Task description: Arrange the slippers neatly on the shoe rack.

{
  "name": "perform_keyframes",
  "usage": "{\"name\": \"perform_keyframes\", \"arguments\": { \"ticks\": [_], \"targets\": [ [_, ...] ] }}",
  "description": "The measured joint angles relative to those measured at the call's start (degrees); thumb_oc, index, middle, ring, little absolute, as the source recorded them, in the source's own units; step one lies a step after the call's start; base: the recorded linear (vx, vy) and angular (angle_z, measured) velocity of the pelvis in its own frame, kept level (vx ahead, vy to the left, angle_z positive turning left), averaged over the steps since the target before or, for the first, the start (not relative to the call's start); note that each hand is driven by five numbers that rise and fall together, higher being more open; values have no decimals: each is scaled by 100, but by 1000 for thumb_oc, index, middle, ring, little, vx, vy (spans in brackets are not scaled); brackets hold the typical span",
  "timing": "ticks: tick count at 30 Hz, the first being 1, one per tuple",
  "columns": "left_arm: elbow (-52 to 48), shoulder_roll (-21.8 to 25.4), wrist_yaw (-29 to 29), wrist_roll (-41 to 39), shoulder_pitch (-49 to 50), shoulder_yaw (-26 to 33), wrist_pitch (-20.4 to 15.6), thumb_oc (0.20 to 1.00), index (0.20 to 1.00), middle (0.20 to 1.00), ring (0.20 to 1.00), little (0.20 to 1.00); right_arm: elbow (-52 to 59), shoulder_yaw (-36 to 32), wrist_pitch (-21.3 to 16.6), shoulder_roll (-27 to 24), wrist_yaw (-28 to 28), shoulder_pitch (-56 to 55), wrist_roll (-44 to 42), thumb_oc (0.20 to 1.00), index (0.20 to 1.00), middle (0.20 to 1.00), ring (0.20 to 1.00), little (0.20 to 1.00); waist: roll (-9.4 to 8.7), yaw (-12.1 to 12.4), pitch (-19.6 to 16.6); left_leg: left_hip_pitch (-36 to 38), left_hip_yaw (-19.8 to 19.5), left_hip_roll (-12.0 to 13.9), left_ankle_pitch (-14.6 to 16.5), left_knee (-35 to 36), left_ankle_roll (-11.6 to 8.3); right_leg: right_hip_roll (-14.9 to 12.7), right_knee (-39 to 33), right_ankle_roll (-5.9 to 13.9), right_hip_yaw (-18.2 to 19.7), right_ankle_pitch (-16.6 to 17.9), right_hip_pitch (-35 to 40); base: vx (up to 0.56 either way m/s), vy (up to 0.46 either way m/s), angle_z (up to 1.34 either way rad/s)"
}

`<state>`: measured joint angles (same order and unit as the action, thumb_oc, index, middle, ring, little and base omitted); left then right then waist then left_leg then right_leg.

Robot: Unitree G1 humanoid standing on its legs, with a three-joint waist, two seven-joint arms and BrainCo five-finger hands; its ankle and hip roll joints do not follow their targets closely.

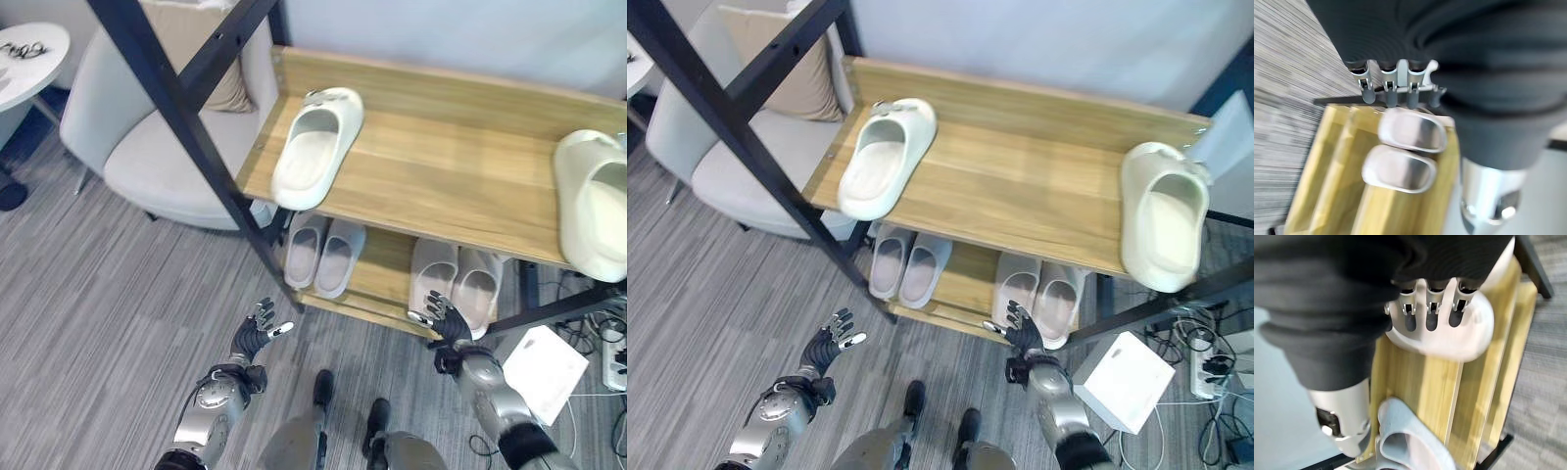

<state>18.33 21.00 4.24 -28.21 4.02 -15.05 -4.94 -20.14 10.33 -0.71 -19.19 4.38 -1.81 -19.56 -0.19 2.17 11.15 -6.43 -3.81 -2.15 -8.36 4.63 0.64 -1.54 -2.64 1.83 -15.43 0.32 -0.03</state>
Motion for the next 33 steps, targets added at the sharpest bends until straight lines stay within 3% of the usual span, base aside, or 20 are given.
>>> {"name": "perform_keyframes", "arguments": {
  "ticks": [4,5,9,13,18,23,25,28,33],
  "targets": [
    [-122,50,-228,478,59,-68,43,1000,1000,1000,1000,1000,228,-12,22,-104,-342,-630,518,1000,1000,1000,1000,1000,32,-45,-182,136,173,38,94,3,-11,45,-206,-47,149,112,162,10,-32,-23],
    [-119,126,-363,767,65,-204,73,1000,1000,1000,1000,1000,219,-32,3,-110,-465,-845,641,1000,1000,1000,1000,1000,60,-174,-202,194,267,58,115,3,-30,55,-236,-36,226,108,171,22,-23,-31],
    [-206,799,-949,1895,78,-1226,102,1000,1000,1000,1000,1000,-41,-108,13,-103,-772,-1489,723,1000,1000,1000,1000,1000,160,-326,-443,297,456,103,247,40,-92,73,-237,-86,468,78,169,28,-8,-29],
    [-615,1032,-1446,2930,-254,-2032,107,1000,1000,1000,1000,1000,-401,-199,13,-153,-804,-1649,725,1000,1000,1000,1000,1000,258,-585,-526,357,636,108,282,42,-41,52,-238,-62,625,127,165,9,-4,-26],
    [-1816,939,-1628,3032,-1533,-2869,-92,1000,1000,1000,1000,1000,-741,-84,10,-161,-716,-1436,841,1000,1000,1000,1000,1000,274,-673,-582,354,760,96,289,42,-29,17,-235,14,704,190,122,0,-12,-14],
    [-2633,260,-1490,1748,-2270,-2629,-221,1000,1000,1000,1000,1000,-686,112,-7,-125,-630,-1236,838,1000,1000,1000,1000,1000,265,-821,-631,385,779,86,278,39,-22,11,-235,94,724,262,179,-2,-20,-3],
    [-2819,242,-1324,1502,-2288,-2326,-241,1000,1000,1000,1000,1000,-680,153,-8,-128,-615,-1215,836,1000,1000,1000,1000,1000,275,-819,-637,439,774,92,262,39,4,17,-235,88,719,255,233,0,0,0],
    [-3418,340,-801,1300,-2399,-1343,-318,1000,1000,1000,1000,1000,-623,208,-26,-97,-574,-1194,831,1000,1000,1000,1000,1000,299,-800,-652,460,744,97,270,38,5,22,-236,61,632,218,283,10,-24,11],
    [-3119,592,373,1670,-3014,-431,-633,1000,1000,1000,1000,1000,-641,262,-62,-72,-579,-1184,816,1000,1000,1000,1000,1000,334,-740,-677,467,724,93,290,38,-27,19,-238,52,616,210,300,6,-8,4]
  ]
}}
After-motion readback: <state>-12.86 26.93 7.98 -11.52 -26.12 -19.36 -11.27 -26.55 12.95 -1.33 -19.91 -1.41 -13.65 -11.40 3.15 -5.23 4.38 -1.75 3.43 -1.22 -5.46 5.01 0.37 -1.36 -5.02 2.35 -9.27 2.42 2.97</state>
